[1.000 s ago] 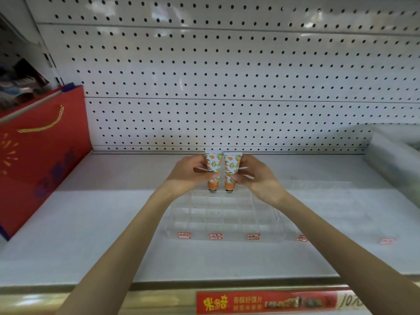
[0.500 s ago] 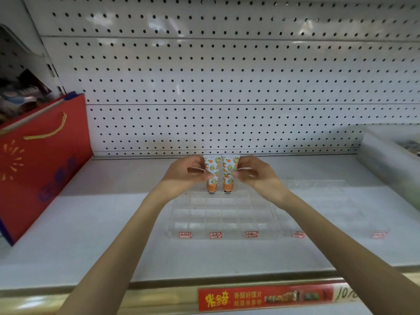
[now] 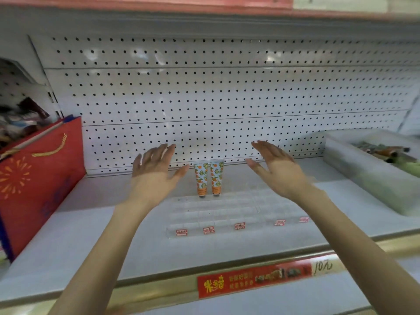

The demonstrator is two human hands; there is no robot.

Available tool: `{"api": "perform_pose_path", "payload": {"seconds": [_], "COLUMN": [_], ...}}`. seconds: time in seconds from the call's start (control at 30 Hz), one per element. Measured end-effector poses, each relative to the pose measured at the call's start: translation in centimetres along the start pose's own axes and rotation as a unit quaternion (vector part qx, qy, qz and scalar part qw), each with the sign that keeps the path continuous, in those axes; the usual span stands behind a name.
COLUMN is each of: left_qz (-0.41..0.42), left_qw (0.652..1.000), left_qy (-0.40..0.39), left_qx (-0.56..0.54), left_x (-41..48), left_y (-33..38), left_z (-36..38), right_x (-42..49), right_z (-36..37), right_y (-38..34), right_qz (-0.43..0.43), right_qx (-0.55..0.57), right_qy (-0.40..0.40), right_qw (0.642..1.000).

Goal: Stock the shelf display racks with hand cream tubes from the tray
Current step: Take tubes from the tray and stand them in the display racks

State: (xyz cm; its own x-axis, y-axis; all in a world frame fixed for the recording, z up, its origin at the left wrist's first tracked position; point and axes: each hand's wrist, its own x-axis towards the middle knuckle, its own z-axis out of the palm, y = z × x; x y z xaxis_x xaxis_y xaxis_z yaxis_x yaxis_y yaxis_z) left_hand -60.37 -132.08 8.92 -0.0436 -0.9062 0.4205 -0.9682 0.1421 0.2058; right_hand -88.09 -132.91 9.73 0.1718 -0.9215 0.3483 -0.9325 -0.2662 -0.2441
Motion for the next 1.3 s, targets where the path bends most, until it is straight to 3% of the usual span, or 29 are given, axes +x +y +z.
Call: {"api": "perform_pose_path", "payload": {"seconds": [0.17, 0.53, 0.83, 1.3], "left_qz": [0.033, 0.085, 0.089, 0.081], "left_qw": [0.997, 0.993, 0.991, 0.990], "left_qy": [-0.009, -0.029, -0.045, -0.076], "left_qx": [0.073, 0.073, 0.088, 0.083], "left_x": [-2.5, -4.3, -5.0, -7.9], "left_y": [1.6, 7.7, 15.9, 29.6], "left_z": [1.0, 1.4, 2.4, 5.3], "right_x": [-4.3, -9.0, -12.8, -18.0], "right_z": [0.5, -1.8, -6.2, -11.2], "right_y": [1.2, 5.9, 12.4, 24.3], "right_qz": [0.038, 0.092, 0.103, 0.098], "right_qx": [-0.055, -0.141, -0.135, -0.152], "right_qy": [-0.044, -0.047, -0.015, -0.032], "right_qw": [0.997, 0.985, 0.985, 0.983]}}
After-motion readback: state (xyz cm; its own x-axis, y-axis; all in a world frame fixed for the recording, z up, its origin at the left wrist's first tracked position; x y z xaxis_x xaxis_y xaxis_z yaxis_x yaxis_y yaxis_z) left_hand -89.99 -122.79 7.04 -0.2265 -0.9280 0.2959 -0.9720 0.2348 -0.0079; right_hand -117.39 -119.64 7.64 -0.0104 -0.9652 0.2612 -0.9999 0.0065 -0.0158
